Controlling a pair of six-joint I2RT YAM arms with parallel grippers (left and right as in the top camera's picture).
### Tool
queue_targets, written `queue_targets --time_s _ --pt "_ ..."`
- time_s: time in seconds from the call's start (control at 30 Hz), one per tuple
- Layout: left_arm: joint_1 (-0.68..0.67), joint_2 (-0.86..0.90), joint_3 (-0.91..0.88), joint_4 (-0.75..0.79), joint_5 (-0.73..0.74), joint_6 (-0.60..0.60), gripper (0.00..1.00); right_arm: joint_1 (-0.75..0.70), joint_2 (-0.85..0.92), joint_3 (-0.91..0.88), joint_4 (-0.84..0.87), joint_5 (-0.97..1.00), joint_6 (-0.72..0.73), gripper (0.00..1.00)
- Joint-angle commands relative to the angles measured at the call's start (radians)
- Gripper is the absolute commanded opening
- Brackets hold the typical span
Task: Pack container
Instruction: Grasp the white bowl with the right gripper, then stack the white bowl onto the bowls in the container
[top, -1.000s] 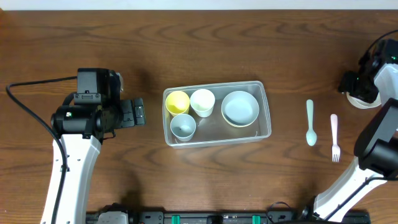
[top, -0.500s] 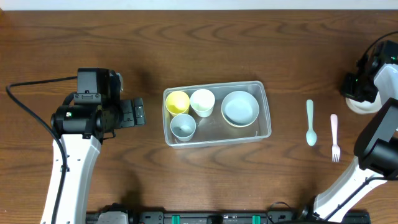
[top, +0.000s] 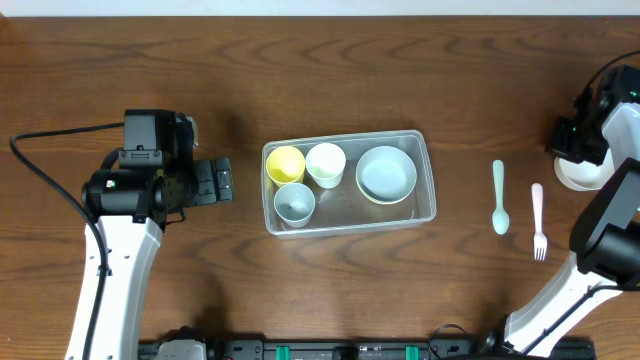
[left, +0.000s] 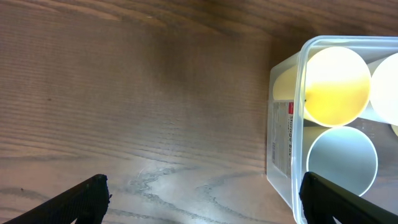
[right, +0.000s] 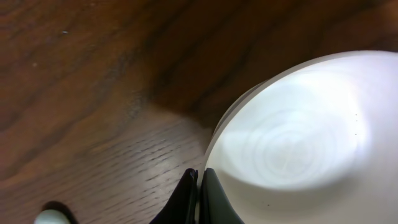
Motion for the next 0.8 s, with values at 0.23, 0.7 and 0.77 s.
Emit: queue_targets --time_s 0.23,0.7,0.77 --pt "0.002 -0.003 0.001 -0.002 0.011 -0.009 0.98 0.144 -0.352 0.003 -0.016 -0.183 -0.034 0.01" --pt "0.002 -0.003 0.001 -0.018 0.011 -0.009 0.98 0.772 -0.521 -0.009 -0.191 -0.145 -0.127 0.01" --pt "0.002 -0.003 0.001 -0.020 0.011 -0.009 0.98 0.831 -0.494 -0.011 -0.204 -0.136 -0.126 0.01"
